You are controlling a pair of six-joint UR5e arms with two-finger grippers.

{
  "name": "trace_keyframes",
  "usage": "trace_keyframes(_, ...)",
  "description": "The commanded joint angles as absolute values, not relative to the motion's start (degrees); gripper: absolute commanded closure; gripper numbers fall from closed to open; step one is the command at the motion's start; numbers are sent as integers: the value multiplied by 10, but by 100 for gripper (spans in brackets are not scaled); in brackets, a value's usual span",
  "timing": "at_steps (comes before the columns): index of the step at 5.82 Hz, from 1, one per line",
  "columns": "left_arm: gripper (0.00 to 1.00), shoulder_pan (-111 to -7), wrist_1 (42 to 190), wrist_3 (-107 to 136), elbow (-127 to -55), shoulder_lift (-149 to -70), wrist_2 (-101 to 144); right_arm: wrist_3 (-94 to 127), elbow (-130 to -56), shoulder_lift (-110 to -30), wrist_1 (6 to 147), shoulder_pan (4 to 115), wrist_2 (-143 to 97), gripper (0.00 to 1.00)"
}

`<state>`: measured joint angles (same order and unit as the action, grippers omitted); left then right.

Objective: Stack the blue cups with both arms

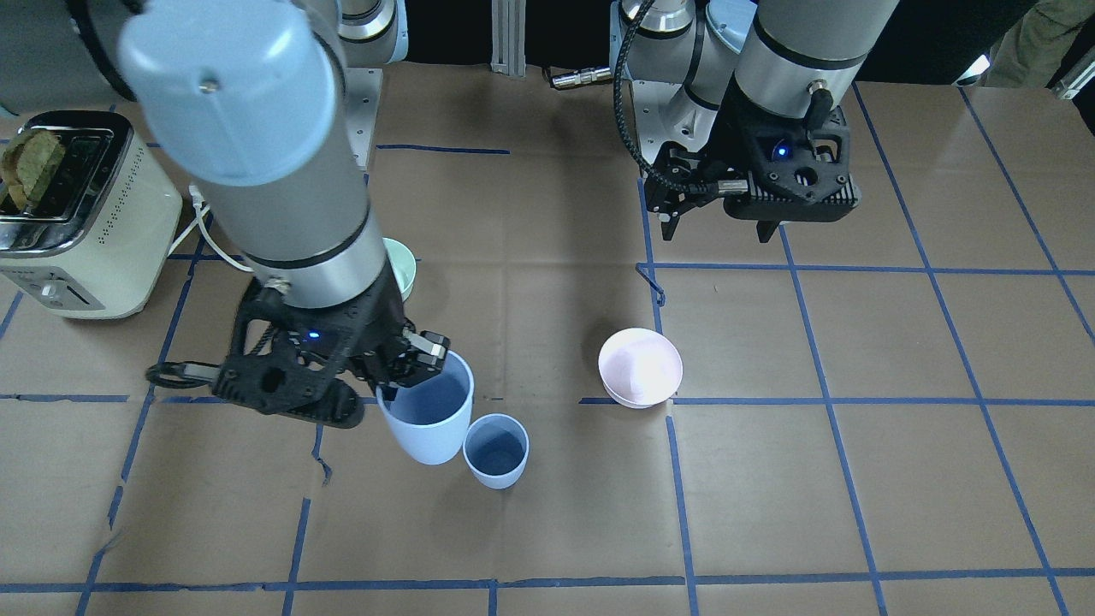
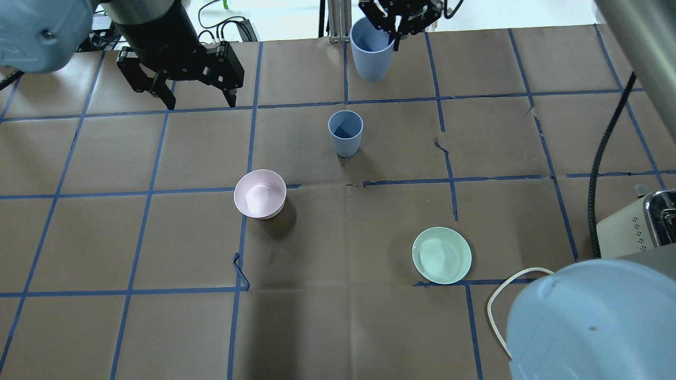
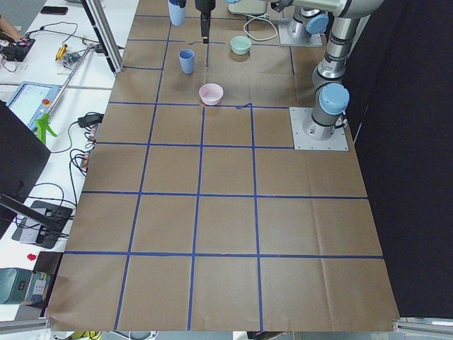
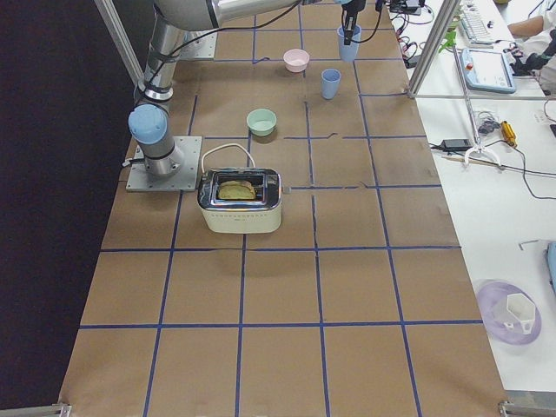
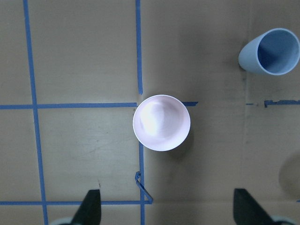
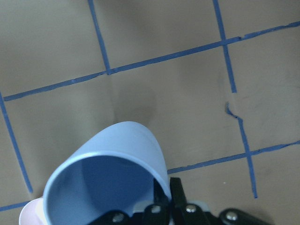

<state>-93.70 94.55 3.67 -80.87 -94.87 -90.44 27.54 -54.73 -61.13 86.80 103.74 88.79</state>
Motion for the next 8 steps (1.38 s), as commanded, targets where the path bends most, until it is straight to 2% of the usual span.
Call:
trace_keyframes(1,2,-930,944,36,-831,-926,-906,299,-549,-582,869,1064,887,93)
trace_keyframes(5,2,-932,944,69,-832,-908,-903,305,-628,-556,933,1063,886,93)
trace_keyframes(7,2,-928,945,67,-834,-904,-905,304,-642,-555,945,1063,863,93)
trace_keyframes(8,2,-928,945,67,-834,-904,-905,302,-645,-555,944,1063,863,88)
